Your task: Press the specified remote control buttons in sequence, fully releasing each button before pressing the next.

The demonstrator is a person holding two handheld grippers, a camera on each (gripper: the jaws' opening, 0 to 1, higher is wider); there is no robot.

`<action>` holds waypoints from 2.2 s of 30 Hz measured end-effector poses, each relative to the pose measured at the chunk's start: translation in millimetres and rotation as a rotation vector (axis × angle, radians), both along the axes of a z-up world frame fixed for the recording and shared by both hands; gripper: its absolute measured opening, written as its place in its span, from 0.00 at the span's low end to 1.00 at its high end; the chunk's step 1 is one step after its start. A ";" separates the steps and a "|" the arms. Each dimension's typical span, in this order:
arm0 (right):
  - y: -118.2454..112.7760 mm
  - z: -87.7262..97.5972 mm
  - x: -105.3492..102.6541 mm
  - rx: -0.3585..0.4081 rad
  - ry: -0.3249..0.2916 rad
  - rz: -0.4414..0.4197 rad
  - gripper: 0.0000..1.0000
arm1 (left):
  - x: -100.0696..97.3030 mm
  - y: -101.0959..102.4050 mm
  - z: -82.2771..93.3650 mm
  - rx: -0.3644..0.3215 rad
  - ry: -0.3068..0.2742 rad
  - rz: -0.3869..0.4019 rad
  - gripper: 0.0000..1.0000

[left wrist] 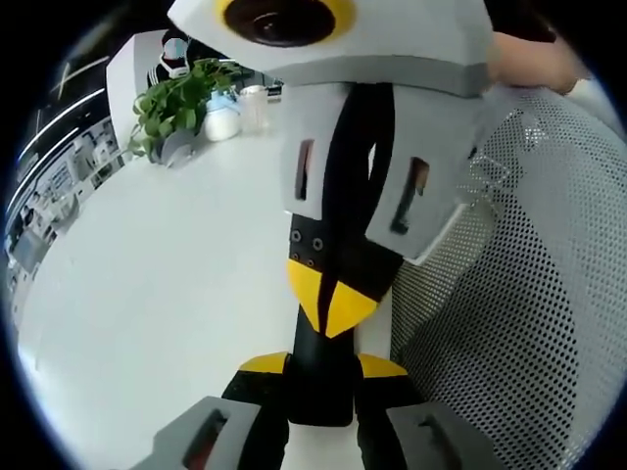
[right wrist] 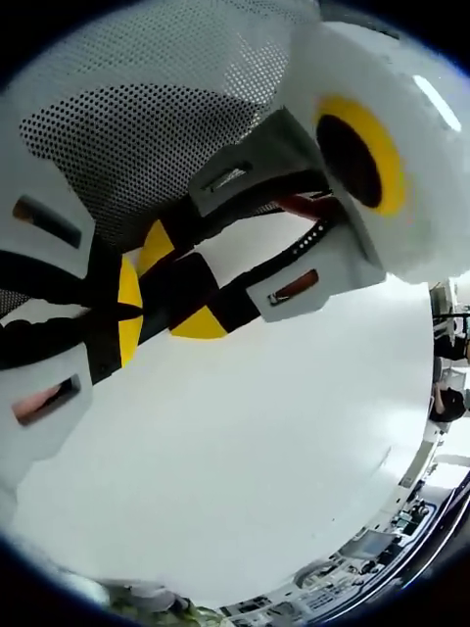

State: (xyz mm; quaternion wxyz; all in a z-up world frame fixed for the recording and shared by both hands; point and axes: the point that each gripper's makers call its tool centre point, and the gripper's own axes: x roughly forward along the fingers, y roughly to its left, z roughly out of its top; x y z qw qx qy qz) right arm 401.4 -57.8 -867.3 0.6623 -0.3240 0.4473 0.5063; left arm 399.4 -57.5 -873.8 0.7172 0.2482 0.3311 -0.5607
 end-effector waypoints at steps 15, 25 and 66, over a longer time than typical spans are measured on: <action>-2.5 1.2 3.4 0.066 0.058 -0.196 0.00 | -0.2 0.6 0.6 -0.001 -0.002 0.004 0.24; -1.7 2.0 2.7 0.029 0.055 -0.221 0.00 | 0.1 0.8 0.9 -0.016 -0.006 0.003 0.25; -34.3 177.6 24.8 0.828 -0.070 -0.675 0.00 | -0.4 0.8 0.3 0.034 0.007 -0.033 0.25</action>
